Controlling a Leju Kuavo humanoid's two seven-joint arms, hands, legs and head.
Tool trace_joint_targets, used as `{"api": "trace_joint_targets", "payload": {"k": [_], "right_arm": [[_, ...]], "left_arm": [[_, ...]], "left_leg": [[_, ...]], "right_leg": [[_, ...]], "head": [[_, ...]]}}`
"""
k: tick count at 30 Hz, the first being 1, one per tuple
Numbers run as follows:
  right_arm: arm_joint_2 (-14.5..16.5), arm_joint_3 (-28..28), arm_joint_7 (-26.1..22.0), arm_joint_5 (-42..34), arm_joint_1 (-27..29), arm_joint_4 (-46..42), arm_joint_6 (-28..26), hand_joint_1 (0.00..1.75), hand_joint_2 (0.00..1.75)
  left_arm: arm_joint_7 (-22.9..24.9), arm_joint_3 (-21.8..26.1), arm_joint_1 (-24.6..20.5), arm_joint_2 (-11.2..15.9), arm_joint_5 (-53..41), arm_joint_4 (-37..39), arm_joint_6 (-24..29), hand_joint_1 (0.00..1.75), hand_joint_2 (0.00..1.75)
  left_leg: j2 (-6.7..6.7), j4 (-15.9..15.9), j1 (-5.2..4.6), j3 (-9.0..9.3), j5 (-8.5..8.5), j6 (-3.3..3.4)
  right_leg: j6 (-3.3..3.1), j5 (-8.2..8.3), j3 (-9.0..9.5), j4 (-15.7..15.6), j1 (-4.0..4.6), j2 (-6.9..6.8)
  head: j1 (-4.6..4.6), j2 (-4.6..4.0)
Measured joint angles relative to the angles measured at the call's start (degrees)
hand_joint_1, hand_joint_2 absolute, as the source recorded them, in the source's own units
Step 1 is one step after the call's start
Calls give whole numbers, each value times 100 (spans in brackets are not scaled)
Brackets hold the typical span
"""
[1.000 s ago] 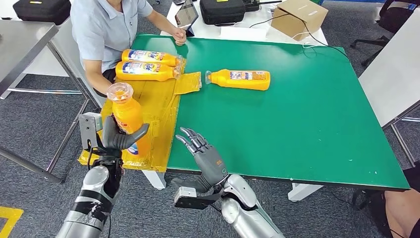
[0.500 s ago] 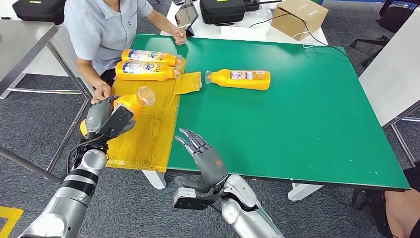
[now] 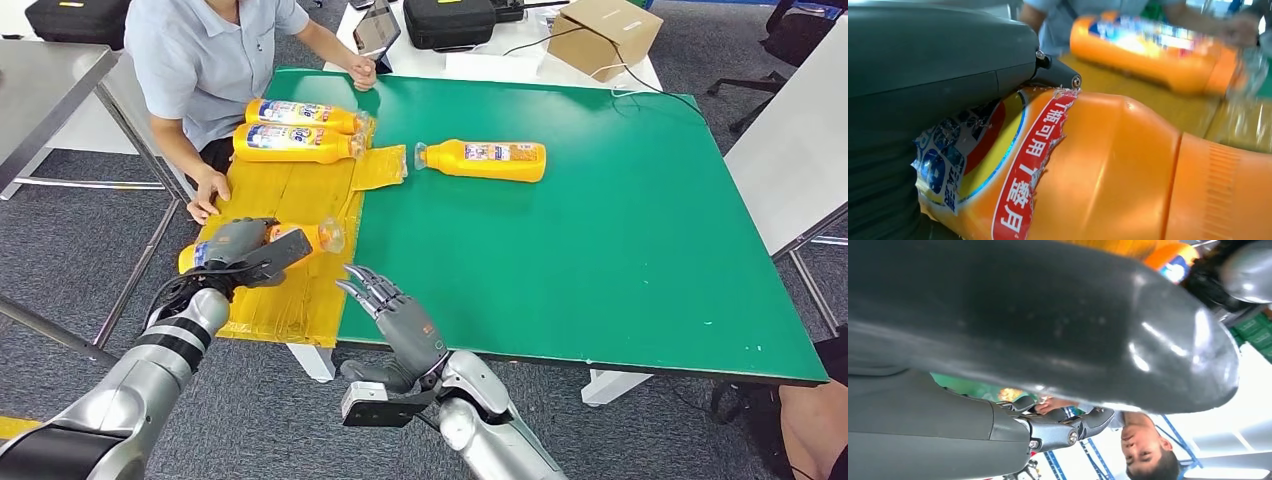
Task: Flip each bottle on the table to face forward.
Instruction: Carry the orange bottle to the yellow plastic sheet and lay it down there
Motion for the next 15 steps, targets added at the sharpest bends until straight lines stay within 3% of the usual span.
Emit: {"api": "trace_joint_targets", "payload": {"k": [15], "right_arm": [[78,199,-141,-280,-174,183,75,0,0]], "left_arm": [[-57,-145,-282,-263,263,915,-204,175,175]], "left_leg": [[-22,-1,-2,37,-1,-1]], "right_leg": [[-3,-4,46,-1,-4,-10]], "head": [[-2,0]]}}
